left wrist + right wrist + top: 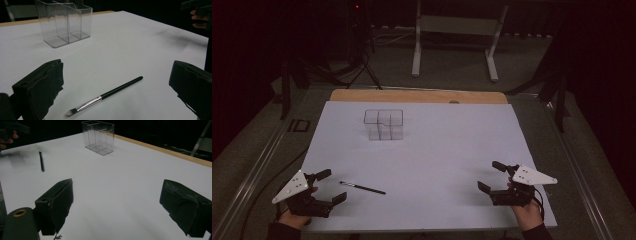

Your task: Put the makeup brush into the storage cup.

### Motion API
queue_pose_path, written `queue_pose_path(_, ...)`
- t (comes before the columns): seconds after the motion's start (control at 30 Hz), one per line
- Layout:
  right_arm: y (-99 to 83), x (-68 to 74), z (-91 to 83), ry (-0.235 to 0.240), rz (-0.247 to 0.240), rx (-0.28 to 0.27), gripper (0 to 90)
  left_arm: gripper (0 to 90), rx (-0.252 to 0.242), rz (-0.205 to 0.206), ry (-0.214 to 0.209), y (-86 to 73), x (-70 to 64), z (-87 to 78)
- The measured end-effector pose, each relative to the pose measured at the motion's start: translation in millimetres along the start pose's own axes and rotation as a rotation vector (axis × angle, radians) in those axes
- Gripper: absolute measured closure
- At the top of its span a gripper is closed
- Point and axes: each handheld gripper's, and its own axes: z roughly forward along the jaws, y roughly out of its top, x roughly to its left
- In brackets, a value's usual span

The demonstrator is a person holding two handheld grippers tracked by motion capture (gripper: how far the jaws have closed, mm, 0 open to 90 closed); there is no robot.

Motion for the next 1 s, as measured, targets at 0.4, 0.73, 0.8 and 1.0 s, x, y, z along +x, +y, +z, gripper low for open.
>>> queue_pose_path(0.4, -0.3, 1.3, 0.5, 0.016, 0.014, -0.001, 11.8, 0.5, -0.028, -0.024, 0.002, 19.9, 5.1, -13.2)
queue_pose_path(0.73, -0.3, 2.7, 1.4, 0.015, 0.016, 0.004, 11.8, 0.5, 0.065, -0.029, -0.068, 54.9, 15.8, -20.4)
queue_pose_path(0.8, -0.4, 2.6, 1.7, 0.015, 0.014, 0.005, 11.9, 0.5, 0.094, -0.003, -0.094, 57.8, 16.3, -17.3)
queue_pose_path(1.0, -0.3, 2.7, 1.4, 0.018, 0.017, 0.004, 11.9, 0.6, 0.161, 0.058, -0.135, 64.2, 18.8, -10.0)
